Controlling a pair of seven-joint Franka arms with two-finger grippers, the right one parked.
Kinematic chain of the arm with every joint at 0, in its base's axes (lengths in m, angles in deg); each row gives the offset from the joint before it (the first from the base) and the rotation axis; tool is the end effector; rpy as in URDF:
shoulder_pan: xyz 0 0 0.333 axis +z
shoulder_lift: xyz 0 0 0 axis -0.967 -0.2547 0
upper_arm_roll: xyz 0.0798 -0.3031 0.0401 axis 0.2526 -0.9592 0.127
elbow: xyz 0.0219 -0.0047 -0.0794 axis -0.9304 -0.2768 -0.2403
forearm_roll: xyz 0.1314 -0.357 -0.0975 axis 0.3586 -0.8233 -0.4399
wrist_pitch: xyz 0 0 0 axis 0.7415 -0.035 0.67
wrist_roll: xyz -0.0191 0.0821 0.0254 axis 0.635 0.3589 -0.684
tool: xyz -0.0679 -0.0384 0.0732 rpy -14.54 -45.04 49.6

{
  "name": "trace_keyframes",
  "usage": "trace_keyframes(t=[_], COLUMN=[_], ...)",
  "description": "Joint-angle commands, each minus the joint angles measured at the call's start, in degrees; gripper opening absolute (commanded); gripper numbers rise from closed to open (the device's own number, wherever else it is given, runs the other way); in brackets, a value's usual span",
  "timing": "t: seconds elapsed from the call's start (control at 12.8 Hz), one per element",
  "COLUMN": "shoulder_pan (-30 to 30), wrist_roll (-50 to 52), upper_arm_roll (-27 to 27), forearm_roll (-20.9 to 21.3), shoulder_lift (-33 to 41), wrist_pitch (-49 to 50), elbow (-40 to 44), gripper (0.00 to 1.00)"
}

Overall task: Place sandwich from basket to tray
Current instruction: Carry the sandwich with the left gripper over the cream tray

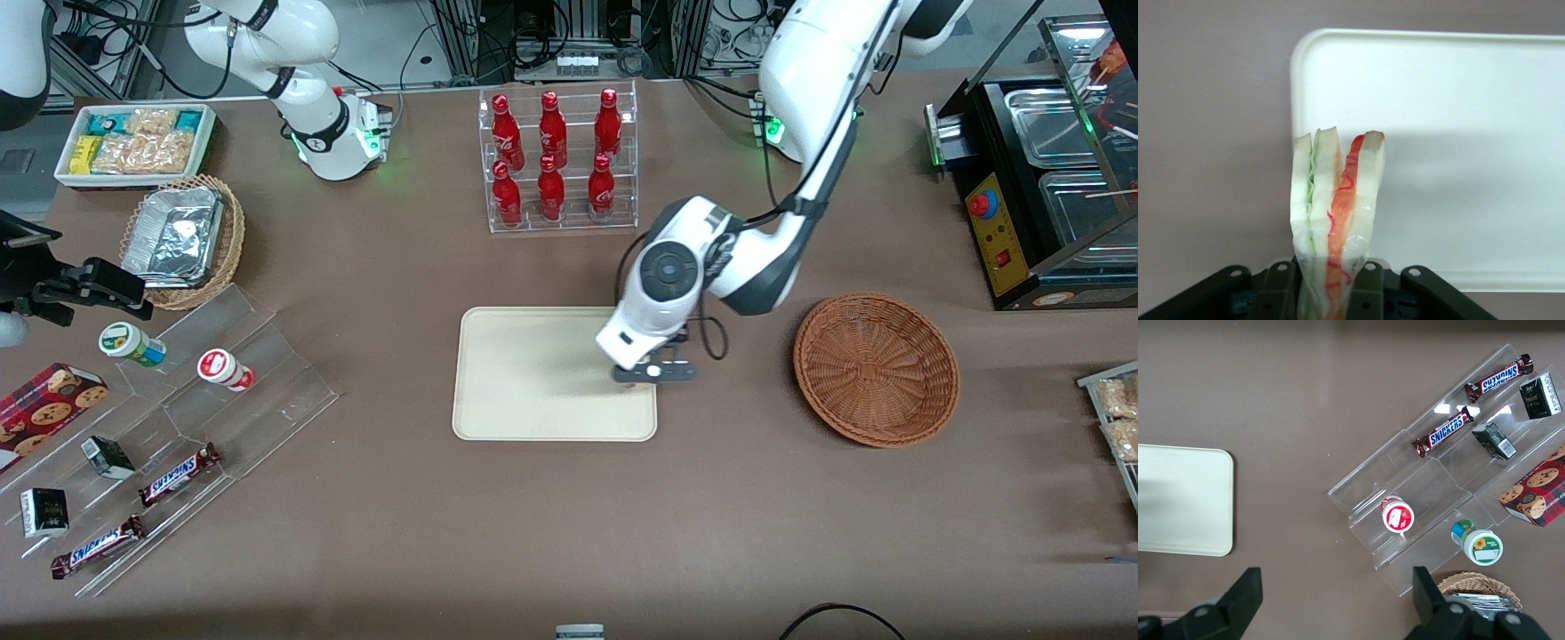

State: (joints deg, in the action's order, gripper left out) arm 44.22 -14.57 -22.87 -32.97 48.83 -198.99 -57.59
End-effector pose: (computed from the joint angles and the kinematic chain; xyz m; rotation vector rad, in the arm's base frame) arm 0.5346 -0.4293 0.2827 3.1017 -0.0086 -0.1527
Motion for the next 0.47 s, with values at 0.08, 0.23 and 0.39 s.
trace_keyframes(t=[0.08,0.23,0.39], shoulder_pan=[-1.8,-2.5,-2.5], wrist_roll=[-0.1,-0.3,-0.2], upper_arm_roll=[-0.7,-0.7,-0.6], forearm_roll=[0.1,0.3,0.4], shoulder_lift=[-5.1,-8.7,-10.8], wrist_pitch=[-2.6,-2.7,-2.5], elbow=[4.2,6.5,9.3], gripper=[0.22,0.23,0.24])
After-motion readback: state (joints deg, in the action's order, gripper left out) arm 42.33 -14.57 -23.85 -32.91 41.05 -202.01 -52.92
